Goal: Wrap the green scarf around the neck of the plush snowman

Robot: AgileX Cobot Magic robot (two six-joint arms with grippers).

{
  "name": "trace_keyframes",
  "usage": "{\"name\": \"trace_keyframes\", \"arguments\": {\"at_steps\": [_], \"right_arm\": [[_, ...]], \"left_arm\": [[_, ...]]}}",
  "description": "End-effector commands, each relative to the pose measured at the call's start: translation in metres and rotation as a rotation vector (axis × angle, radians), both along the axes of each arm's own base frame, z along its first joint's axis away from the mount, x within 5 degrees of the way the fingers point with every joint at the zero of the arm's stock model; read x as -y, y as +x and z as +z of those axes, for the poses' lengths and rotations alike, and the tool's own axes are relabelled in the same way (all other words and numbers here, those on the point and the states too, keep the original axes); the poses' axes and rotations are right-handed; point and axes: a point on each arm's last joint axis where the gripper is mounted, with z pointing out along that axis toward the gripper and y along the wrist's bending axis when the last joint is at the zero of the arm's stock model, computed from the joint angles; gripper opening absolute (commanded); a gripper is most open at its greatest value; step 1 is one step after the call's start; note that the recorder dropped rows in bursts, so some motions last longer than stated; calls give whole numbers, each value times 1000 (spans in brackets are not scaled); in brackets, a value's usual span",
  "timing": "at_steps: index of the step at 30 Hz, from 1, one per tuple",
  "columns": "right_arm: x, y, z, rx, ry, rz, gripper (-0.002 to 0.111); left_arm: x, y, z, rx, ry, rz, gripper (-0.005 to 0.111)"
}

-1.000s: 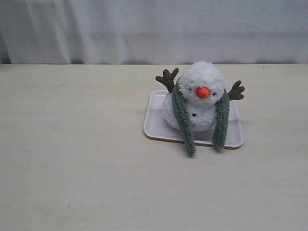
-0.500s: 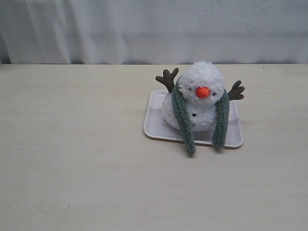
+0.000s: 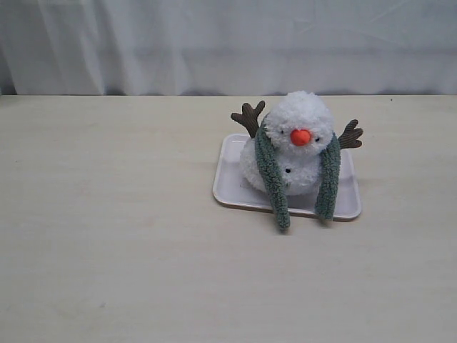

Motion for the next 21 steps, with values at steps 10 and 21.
{"name": "trace_keyframes", "arguments": {"at_steps": [10, 21], "right_arm": [[0, 0, -1, 5, 6, -5, 4], [0, 0, 0, 8, 3, -1, 4]], "left_arm": [[0, 0, 1, 12, -5, 1, 0], [0, 0, 1, 12, -5, 1, 0]]}}
